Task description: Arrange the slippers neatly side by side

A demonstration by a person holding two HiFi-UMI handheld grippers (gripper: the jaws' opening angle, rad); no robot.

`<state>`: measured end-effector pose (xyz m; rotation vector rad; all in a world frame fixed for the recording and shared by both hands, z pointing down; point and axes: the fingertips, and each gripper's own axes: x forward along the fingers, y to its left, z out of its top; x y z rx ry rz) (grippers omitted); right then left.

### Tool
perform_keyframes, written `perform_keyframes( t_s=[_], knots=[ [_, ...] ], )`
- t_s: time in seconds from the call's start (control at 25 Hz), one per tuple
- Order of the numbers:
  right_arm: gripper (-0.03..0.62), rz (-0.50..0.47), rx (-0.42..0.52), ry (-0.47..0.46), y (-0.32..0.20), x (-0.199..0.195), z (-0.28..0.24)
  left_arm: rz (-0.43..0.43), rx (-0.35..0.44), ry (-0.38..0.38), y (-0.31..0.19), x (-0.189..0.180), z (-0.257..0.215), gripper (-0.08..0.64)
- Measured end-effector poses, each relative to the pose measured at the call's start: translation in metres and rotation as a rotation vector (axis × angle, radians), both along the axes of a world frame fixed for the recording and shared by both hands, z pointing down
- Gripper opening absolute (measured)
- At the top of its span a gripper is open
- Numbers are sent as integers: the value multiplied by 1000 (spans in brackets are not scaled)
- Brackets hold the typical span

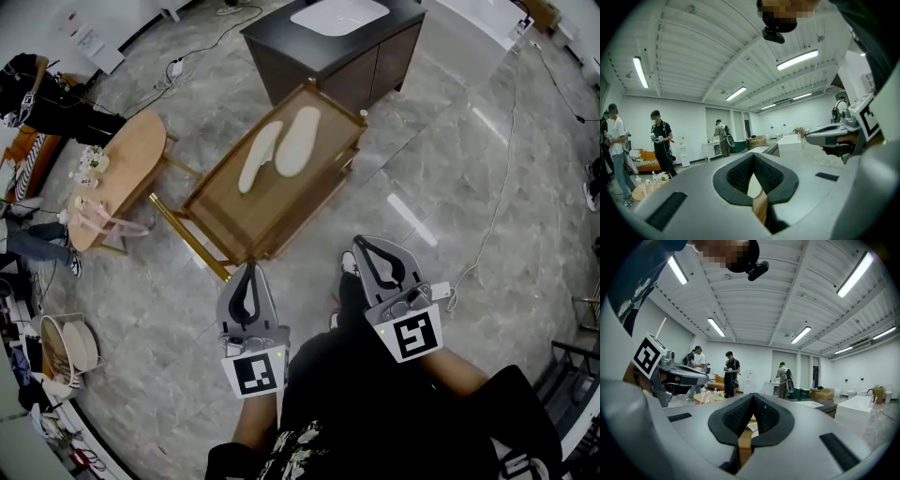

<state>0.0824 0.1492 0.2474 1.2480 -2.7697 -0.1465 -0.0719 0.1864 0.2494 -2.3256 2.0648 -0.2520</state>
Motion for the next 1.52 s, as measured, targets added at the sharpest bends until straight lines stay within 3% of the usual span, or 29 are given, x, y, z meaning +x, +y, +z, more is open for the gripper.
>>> perform_keyframes(
  t_s=[0.72,1.16,1.52],
  knots=[
    [-9,-37,5,-50,-133,1,-13,-41,11,-27,-118,3,-25,2],
    [-9,-79,-18,-42,-183,15,-8,-55,8,-6,-169,27,-33,2],
    [-9,-179,-11,-105,-195,-8,-4,-54,6,9,-178,39,-31,2]
  ],
)
